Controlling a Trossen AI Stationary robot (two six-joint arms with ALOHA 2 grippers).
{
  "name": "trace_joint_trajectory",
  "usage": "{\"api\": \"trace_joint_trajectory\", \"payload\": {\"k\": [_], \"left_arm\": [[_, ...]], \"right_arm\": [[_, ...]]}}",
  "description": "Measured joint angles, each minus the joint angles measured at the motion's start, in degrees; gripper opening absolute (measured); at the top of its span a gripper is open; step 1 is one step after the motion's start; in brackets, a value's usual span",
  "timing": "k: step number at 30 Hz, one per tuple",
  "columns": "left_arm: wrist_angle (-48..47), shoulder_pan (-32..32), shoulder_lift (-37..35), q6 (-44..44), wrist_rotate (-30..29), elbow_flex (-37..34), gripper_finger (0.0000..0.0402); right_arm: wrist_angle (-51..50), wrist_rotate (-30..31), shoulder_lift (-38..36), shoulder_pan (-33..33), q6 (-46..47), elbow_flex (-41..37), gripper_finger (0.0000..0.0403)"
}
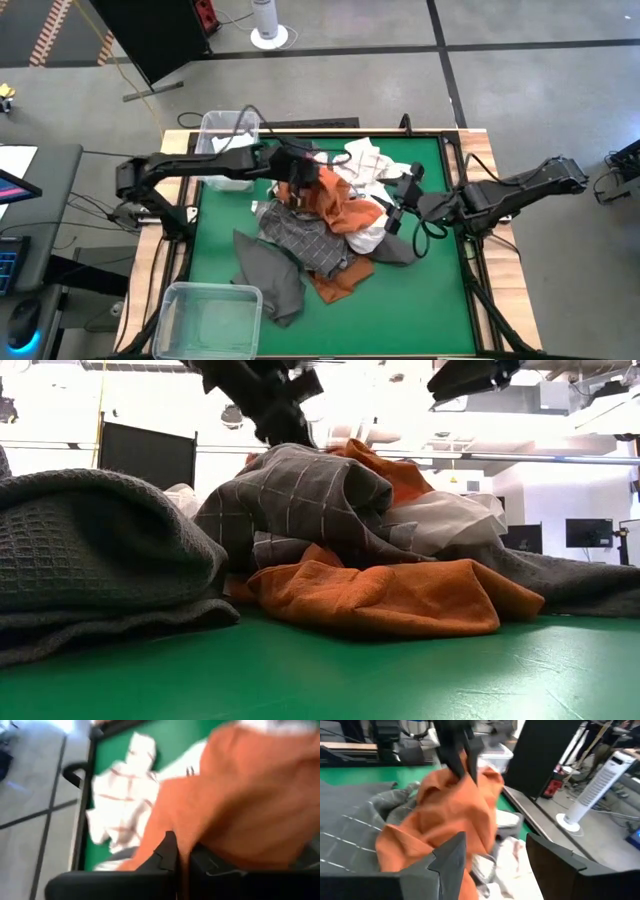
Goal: Sort towels by color in basket
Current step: Put the orange towel into the bottom transparent bin
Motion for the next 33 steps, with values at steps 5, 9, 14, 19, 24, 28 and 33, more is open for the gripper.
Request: {"api": "trace_joint_trajectory", "payload": {"k": [5,9,14,19,24,28,33], "left_arm": [[-3.6,0.0,-11.5,-3.2,12.8,1.4,0.0001],[-4.3,-0.4,-21.7,-8.1,17.3,2.2,0.0001],[-0.2,-0.6,-33.5,-17.9,18.8,2.3,0.0001],[-0.9,-2.6,-39.0,-30.2,19.0,2.4,0.0001],[-1.6,-7.7,-39.2,-33.7,25.5,2.2,0.0],[-1.4,-12.6,-37.7,-34.7,35.2,2.3,0.0],[-3.0,-19.4,-35.6,-40.1,36.8,2.9,0.0]], "right_arm": [[-3.3,3.9,-2.0,1.6,0.0,0.0,0.0235],[-3.5,5.0,-2.5,0.8,-0.9,0.0,0.0235],[-2.2,5.0,-1.9,-1.8,-2.6,0.0,0.0235],[-2.2,5.0,-1.8,-5.0,-2.5,0.0,0.0235],[-2.1,4.9,-1.8,-6.8,-2.5,0.0,0.0235],[-2.1,4.9,-1.8,-7.8,-1.9,0.0,0.0235],[-1.9,4.7,-0.9,-8.8,-1.3,-0.4,0.0235]]}}
